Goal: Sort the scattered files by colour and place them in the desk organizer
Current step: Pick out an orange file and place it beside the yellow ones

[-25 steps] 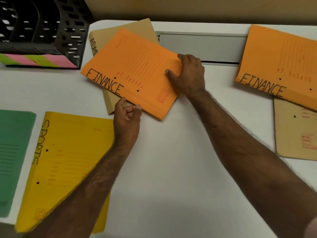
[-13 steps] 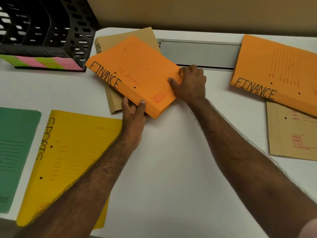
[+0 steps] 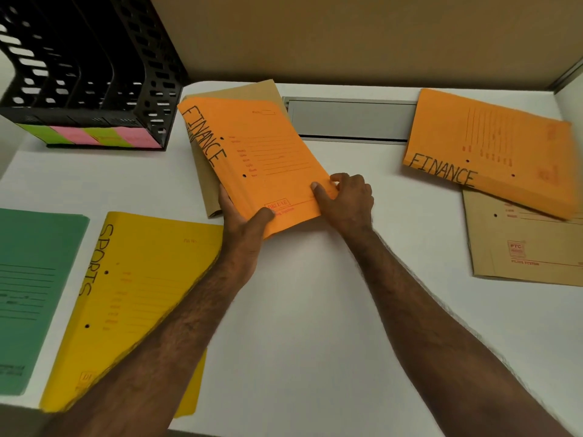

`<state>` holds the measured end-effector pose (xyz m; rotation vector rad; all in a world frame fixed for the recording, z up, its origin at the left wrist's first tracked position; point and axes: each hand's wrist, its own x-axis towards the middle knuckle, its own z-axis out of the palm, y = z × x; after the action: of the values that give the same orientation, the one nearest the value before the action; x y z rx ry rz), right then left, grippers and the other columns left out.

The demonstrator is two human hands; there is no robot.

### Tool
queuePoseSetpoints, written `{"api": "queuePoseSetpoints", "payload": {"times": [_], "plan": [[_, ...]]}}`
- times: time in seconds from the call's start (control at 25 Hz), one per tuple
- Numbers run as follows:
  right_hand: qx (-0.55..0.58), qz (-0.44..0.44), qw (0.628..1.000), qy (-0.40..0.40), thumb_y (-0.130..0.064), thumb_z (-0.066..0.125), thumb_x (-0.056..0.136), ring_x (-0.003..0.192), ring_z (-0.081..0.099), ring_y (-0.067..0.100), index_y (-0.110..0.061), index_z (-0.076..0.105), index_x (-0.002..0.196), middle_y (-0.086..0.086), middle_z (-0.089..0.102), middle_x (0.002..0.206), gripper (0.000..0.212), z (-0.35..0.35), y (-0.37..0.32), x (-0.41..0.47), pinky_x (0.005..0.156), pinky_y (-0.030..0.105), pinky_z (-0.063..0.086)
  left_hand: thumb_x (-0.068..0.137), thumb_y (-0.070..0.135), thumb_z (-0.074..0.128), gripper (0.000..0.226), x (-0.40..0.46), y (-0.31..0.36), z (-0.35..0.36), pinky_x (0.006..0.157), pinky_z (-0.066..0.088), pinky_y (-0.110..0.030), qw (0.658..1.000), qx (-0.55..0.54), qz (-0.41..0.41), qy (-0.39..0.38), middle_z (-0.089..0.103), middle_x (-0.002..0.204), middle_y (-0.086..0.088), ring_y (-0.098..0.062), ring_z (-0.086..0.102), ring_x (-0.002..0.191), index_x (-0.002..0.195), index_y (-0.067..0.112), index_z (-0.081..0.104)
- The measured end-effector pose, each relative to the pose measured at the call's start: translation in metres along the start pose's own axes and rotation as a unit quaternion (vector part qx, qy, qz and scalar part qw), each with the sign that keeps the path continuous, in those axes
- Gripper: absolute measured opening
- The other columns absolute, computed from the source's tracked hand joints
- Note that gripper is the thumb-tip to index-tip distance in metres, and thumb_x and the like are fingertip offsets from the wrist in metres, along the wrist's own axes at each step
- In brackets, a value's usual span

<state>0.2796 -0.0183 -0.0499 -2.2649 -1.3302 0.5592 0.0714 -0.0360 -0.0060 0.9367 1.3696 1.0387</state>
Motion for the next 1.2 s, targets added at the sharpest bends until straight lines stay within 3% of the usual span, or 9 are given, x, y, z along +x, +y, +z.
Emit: {"api": "queuePoseSetpoints", "payload": {"times": [0.24,0.36,0.48,0.76,0.88,1.04,1.2], "plan": [[0.117,0.028,0.992,-0.023,-0.061,0.063,0.098,0.126,0.06,0.029,-0.017,0.062,0.141,0.011,0.063,0.134,0.061,-0.015,0.009,-0.048,0.108,0.044,0.048,0.079,0.014,0.077,0.105,-0.038,0.004,-0.023,0.098,0.062,-0.046,0.997,0.018,0.027,-0.069,0.055,0.15,0.01,-0.012,0.063,0.126,0.162,0.045,0.02],[0.212,0.072,0.975,-0.019,-0.06,0.066,0.098,0.127,0.06,0.025,-0.019,0.048,0.153,0.007,0.062,0.141,0.071,-0.027,0.014,-0.081,0.102,0.036,0.048,0.077,0.018,0.078,0.103,-0.064,0.003,-0.041,0.098,0.061,-0.051,0.992,0.023,0.022,-0.122,0.056,0.149,0.016,-0.014,0.063,0.128,0.157,0.056,0.025],[0.246,0.114,0.962,-0.029,-0.066,0.065,0.095,0.128,0.061,0.025,-0.024,0.036,0.161,0.006,0.059,0.147,0.084,-0.035,0.023,-0.116,0.106,0.04,0.048,0.075,0.022,0.078,0.101,-0.086,0.0,-0.059,0.093,0.063,-0.045,0.983,0.045,0.019,-0.175,0.059,0.142,0.025,-0.009,0.065,0.123,0.154,0.061,0.028],[0.26,0.156,0.953,0.022,-0.061,0.076,0.089,0.115,0.061,0.014,-0.025,0.047,0.153,-0.002,0.063,0.142,0.078,-0.031,0.043,-0.2,0.099,0.036,0.052,0.071,0.034,0.079,0.104,-0.13,-0.026,-0.103,0.084,0.063,-0.027,0.964,0.104,0.001,-0.243,0.06,0.14,0.023,-0.005,0.066,0.118,0.156,0.058,0.026],[0.259,0.159,0.952,0.044,-0.054,0.081,0.087,0.114,0.063,0.016,-0.028,0.047,0.15,-0.005,0.063,0.135,0.076,-0.027,0.05,-0.232,0.099,0.039,0.055,0.081,0.027,0.077,0.103,-0.144,-0.038,-0.122,0.095,0.061,-0.033,0.953,0.142,0.004,-0.267,0.054,0.149,0.015,-0.01,0.062,0.127,0.163,0.046,0.019],[0.26,0.163,0.948,0.079,-0.049,0.084,0.086,0.111,0.063,0.015,-0.032,0.046,0.148,-0.01,0.059,0.129,0.075,-0.024,0.054,-0.266,0.092,0.035,0.053,0.1,0.031,0.069,0.075,-0.156,-0.053,-0.143,0.102,0.059,-0.043,0.938,0.189,0.036,-0.288,0.052,0.149,0.007,-0.018,0.059,0.133,0.163,0.039,0.028],[0.248,0.169,0.951,0.081,-0.048,0.084,0.086,0.11,0.063,0.016,-0.034,0.045,0.148,-0.01,0.058,0.127,0.074,-0.02,0.057,-0.293,0.092,0.036,0.053,0.104,0.038,0.061,0.052,-0.164,-0.066,-0.158,0.099,0.058,-0.043,0.92,0.287,0.052,-0.261,0.052,0.123,-0.001,-0.019,0.061,0.111,0.153,0.036,0.043]]}}
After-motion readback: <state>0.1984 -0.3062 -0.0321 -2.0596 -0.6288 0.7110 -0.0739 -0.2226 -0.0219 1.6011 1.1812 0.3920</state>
